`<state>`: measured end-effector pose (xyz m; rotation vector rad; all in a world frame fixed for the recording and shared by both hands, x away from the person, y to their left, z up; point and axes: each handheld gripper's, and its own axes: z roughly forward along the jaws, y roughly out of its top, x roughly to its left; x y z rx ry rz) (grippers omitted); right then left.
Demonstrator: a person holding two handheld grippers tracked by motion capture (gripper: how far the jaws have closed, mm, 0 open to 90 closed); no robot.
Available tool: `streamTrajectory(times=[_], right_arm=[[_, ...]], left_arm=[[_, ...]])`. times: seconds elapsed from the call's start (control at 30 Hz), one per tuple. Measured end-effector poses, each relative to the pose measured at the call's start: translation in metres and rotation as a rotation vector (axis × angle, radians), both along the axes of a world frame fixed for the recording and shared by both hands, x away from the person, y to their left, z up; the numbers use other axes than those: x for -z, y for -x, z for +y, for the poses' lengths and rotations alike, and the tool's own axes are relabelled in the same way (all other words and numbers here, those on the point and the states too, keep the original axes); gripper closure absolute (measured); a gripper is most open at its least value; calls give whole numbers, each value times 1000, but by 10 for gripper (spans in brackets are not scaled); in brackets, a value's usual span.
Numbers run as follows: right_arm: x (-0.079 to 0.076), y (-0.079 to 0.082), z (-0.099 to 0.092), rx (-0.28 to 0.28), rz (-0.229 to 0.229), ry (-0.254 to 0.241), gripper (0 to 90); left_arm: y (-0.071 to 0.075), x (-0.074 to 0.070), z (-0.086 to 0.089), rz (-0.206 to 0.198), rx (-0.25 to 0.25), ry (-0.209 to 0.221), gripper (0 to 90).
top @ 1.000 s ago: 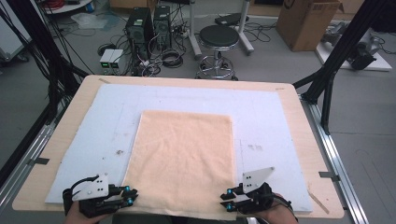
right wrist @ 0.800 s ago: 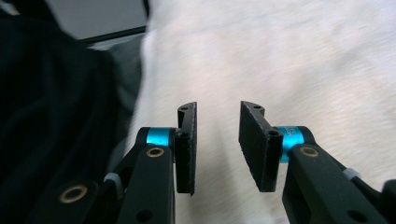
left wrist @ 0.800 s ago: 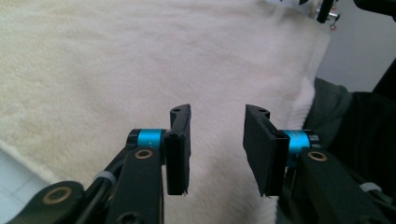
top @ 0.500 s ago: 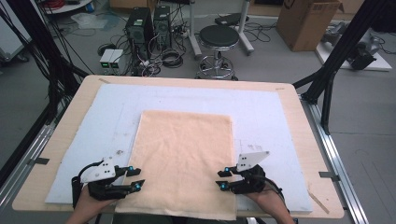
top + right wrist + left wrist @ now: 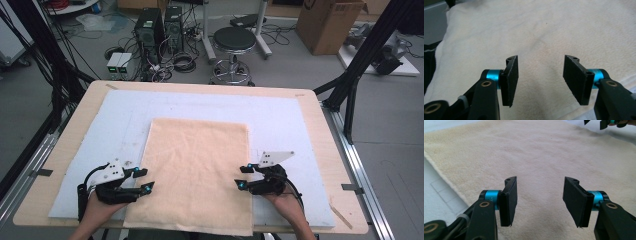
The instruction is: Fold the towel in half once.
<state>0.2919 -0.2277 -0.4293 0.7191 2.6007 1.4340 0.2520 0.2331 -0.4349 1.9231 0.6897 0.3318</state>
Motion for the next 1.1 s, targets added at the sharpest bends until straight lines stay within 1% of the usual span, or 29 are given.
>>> streamTrajectory(times=[0.07, 0.13, 0.17, 0.23, 0.27, 0.37, 0.47, 0.53, 0.57, 0.63, 0.67, 0.7, 0.73, 0.77, 0.83, 0.87, 0.93, 0.97, 1.03, 1.07, 1.1], right_arm=[[0, -3, 1, 9, 2, 8, 428], [-1, -5, 2, 14, -3, 14, 419], [-1, -6, 3, 22, -2, 23, 415], [-2, -9, 3, 27, 2, 23, 408], [-3, -11, 4, 28, -8, 23, 398], [-7, -15, 6, 38, -22, 15, 372], [-10, -21, 7, 51, -29, 3, 343], [-12, -24, 8, 53, -30, -4, 339], [-13, -26, 8, 58, -32, 6, 334], [-15, -30, 8, 64, -44, 2, 333], [-16, -32, 8, 66, -33, 2, 332], [-17, -34, 9, 66, -40, 8, 331], [-18, -36, 9, 63, -43, 10, 331], [-19, -37, 9, 67, -39, 8, 330], [-21, -40, 10, 62, -32, 6, 329], [-22, -41, 11, 59, -35, 10, 328], [-23, -43, 13, 53, -42, 9, 327], [-24, -44, 14, 57, -32, 13, 325], [-24, -46, 14, 52, -37, 14, 325], [-25, -47, 15, 55, -34, 15, 323], [-26, -49, 15, 55, -34, 15, 323]], left_arm=[[-3, 0, 0, 2, -9, -5, 430], [-4, 0, 0, 12, -19, 6, 428], [-5, 0, 1, 14, -22, 5, 428], [-7, 0, 2, 22, -31, 4, 427], [-7, 0, 2, 24, -38, 9, 428], [-9, -3, 3, 23, -47, -4, 429], [-15, -9, 2, 17, -50, -7, 428], [-21, -12, 1, 19, -57, 3, 412], [-24, -13, 0, 23, -61, 4, 411], [-29, -15, -1, 19, -68, -2, 407], [-32, -17, -2, 13, -67, -3, 405], [-34, -18, -2, 11, -73, 12, 405], [-36, -19, -2, 15, -76, 14, 405], [-38, -20, -2, 15, -76, 4, 406], [-41, -22, -3, 16, -78, 4, 405], [-43, -23, -3, 16, -76, 2, 405], [-46, -26, -3, 15, -80, 13, 406], [-47, -27, -3, 15, -81, 17, 406], [-50, -29, -2, 17, -82, 22, 406], [-52, -30, -2, 24, -81, 10, 406], [-53, -30, -2, 21, -82, 5, 406]])
